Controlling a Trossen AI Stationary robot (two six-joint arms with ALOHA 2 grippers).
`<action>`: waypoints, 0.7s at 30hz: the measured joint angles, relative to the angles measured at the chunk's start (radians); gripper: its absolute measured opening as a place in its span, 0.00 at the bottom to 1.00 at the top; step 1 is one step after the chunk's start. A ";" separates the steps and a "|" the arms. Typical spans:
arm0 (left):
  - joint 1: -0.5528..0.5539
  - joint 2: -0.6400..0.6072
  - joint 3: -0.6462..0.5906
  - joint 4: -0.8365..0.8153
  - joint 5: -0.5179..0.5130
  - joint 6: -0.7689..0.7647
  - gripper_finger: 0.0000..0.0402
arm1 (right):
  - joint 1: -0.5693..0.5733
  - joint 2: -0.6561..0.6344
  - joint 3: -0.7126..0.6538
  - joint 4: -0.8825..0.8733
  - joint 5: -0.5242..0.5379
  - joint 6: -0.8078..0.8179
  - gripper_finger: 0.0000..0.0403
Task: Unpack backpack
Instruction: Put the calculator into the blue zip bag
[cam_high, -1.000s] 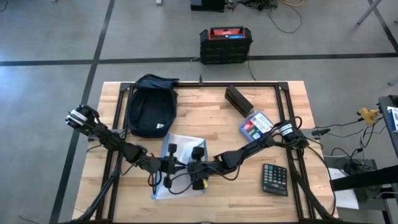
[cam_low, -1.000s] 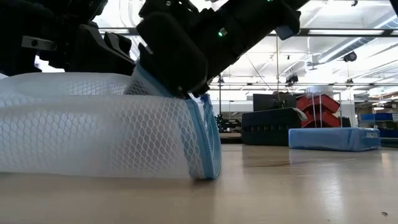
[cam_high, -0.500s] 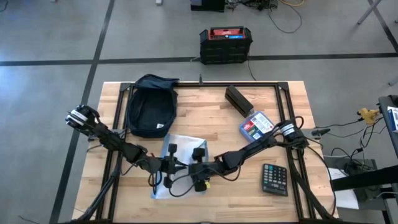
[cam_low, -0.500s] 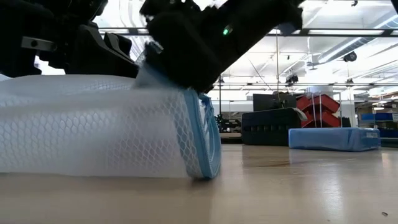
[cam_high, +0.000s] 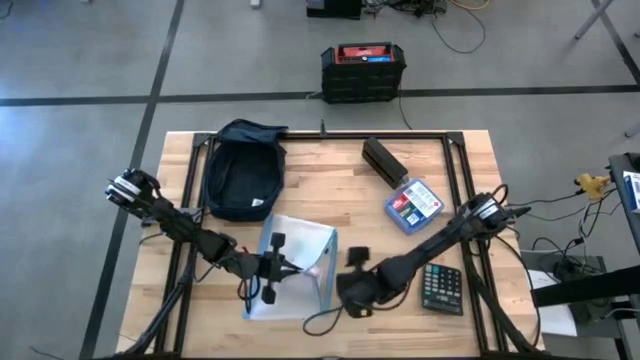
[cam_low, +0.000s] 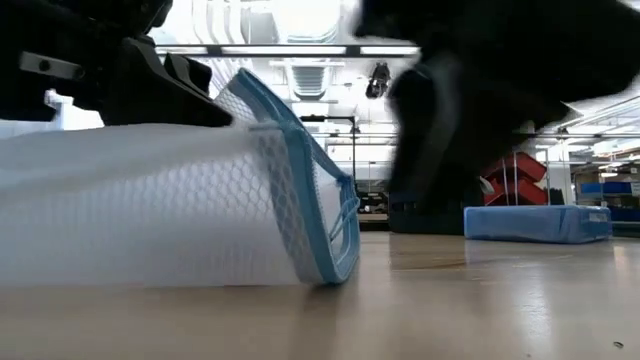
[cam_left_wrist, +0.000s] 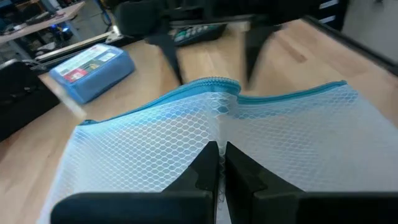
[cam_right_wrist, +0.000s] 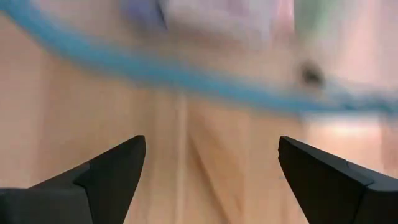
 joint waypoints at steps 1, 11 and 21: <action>-0.003 0.000 0.000 0.000 0.000 0.000 0.00 | 0.016 -0.009 0.000 -0.058 0.014 0.044 0.86; -0.006 0.000 -0.002 0.005 -0.023 -0.053 0.00 | 0.244 -0.145 0.000 -0.435 -0.109 0.499 0.86; -0.008 0.000 -0.003 0.019 -0.024 -0.070 0.00 | 0.529 -0.099 -0.039 -0.503 -0.251 0.849 0.86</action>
